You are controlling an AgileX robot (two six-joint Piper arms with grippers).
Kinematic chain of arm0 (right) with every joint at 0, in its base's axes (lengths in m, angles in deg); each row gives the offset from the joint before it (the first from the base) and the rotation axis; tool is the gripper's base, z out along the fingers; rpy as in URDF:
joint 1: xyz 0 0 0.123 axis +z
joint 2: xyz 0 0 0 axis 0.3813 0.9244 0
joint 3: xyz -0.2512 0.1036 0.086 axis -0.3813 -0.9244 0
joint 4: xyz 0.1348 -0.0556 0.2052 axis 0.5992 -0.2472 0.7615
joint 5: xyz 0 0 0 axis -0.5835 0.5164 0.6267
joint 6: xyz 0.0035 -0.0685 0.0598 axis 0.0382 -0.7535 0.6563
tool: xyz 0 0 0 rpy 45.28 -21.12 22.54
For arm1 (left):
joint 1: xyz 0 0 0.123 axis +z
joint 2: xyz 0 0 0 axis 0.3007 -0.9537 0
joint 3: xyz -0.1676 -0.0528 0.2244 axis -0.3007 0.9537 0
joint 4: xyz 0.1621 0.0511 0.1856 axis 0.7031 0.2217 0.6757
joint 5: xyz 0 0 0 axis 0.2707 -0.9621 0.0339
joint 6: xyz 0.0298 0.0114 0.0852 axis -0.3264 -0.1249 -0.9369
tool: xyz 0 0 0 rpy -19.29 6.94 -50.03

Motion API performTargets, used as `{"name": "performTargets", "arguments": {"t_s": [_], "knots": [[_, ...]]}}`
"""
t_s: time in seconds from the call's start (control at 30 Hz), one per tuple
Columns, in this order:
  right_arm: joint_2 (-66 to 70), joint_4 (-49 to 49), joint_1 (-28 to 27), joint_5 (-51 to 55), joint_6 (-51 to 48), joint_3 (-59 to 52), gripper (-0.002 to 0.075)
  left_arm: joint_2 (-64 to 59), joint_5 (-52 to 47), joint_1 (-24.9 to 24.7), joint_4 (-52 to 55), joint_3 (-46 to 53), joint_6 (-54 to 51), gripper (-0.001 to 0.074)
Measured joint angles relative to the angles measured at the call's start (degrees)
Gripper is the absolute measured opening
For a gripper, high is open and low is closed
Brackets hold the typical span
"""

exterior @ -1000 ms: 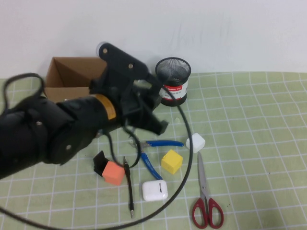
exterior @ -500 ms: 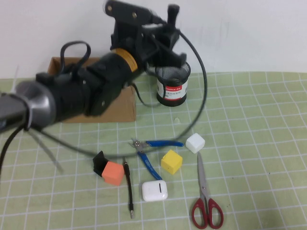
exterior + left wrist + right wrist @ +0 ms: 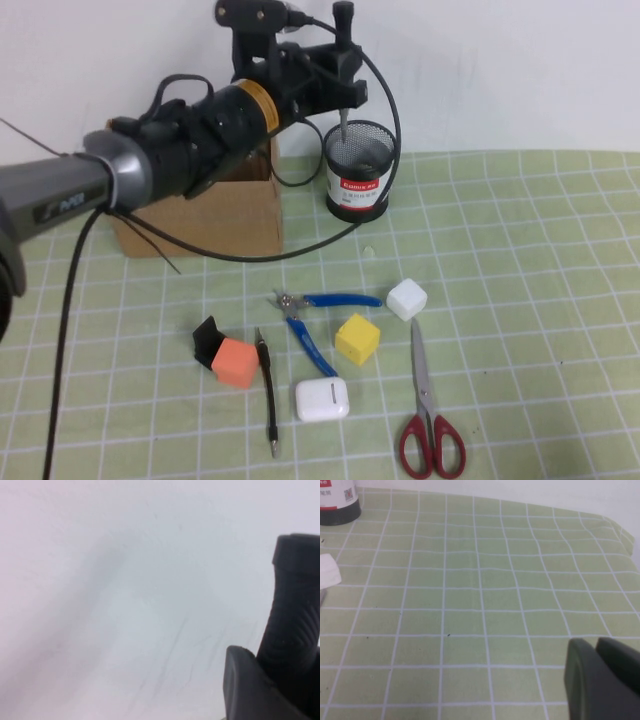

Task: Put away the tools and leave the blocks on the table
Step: Place the picked object into the round holder

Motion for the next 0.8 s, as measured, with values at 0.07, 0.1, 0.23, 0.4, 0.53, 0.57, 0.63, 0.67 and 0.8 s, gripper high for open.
{"name": "performTargets", "arguments": {"t_s": [0.07,0.1,0.23,0.4,0.53,0.57,0.63,0.67,0.8], "knots": [[0.0,0.0,0.0,0.0,0.0,0.0,-0.0011,-1.2,0.6,0.1,1.2,-0.9,0.7,0.0174],[0.0,0.0,0.0,0.0,0.0,0.0,-0.0011,-1.8,1.0,0.1,1.6,-1.3,0.9,0.0174],[0.0,0.0,0.0,0.0,0.0,0.0,-0.0011,-3.6,1.7,0.1,2.1,-2.2,1.4,0.0174],[0.0,0.0,0.0,0.0,0.0,0.0,-0.0011,-5.6,1.7,0.6,3.4,-2.3,1.4,0.0174],[0.0,0.0,0.0,0.0,0.0,0.0,-0.0011,-5.9,1.6,0.7,7.4,-2.5,1.3,0.0174],[0.0,0.0,0.0,0.0,0.0,0.0,-0.0011,-5.9,1.6,0.7,8.3,-2.5,1.3,0.0174],[0.0,0.0,0.0,0.0,0.0,0.0,-0.0011,-5.9,1.7,0.7,9.0,-2.5,1.2,0.0183],[0.0,0.0,0.0,0.0,0.0,0.0,-0.0011,-5.9,1.6,0.7,9.3,-2.5,1.2,0.0200],[0.0,0.0,0.0,0.0,0.0,0.0,-0.0011,-5.9,0.8,0.7,9.5,-2.6,1.9,0.0328]]}}
